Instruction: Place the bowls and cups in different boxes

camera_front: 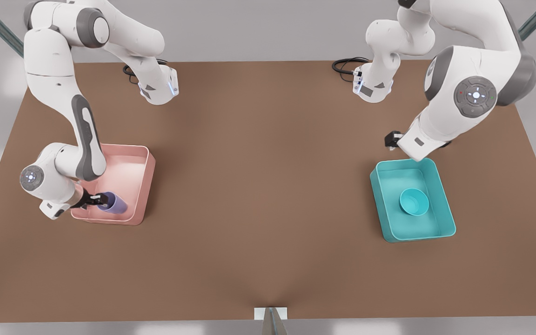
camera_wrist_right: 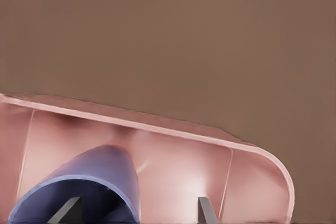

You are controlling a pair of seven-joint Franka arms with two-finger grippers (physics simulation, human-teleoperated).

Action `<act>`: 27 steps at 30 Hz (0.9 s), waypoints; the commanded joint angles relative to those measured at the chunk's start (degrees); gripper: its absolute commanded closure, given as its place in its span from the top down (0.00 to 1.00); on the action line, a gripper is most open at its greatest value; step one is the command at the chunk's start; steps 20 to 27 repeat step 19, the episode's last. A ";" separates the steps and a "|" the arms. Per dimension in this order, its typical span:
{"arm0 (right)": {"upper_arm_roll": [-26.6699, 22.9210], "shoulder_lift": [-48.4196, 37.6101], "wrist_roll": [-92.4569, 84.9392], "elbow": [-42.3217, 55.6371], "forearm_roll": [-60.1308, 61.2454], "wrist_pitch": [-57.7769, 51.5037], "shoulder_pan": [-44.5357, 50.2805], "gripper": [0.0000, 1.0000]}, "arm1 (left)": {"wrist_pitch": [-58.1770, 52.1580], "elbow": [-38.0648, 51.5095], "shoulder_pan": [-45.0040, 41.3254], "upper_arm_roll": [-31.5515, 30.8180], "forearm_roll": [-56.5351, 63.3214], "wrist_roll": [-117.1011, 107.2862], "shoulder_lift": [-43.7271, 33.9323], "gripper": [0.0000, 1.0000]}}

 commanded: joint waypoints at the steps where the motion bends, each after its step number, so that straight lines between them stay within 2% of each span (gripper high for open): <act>1: 0.10 -1.73 -12.06 0.22 2.74 -6.56 0.14 1.00 | -6.65 0.29 0.23 -0.14 0.45 0.30 -0.08 1.00; 5: 0.10 -6.74 -10.66 5.05 2.92 -23.08 0.32 1.00 | -6.91 1.35 0.14 -0.49 0.36 0.21 -0.08 1.00; 7: 0.45 -6.74 9.55 10.85 2.13 -33.98 3.48 1.00 | -6.91 1.35 0.05 -0.58 0.36 0.21 -0.08 1.00; 10: 0.36 -6.74 15.62 13.05 0.29 -36.36 8.13 1.00 | -7.09 1.35 0.05 -0.49 0.10 0.21 -0.08 1.00; 12: 0.98 -13.59 15.80 14.11 -0.51 -37.15 10.86 1.00 | -7.97 1.35 0.05 -0.58 0.18 0.21 -0.17 1.00; 15: 0.89 -15.88 16.06 22.89 -0.42 -50.07 12.09 1.00 | -8.23 1.35 -0.12 -0.67 0.18 0.21 -0.17 1.00; 27: 0.89 -17.55 16.15 21.49 -0.51 -49.54 12.01 1.00 | -8.23 1.35 -0.30 -0.75 0.18 0.21 -0.96 1.00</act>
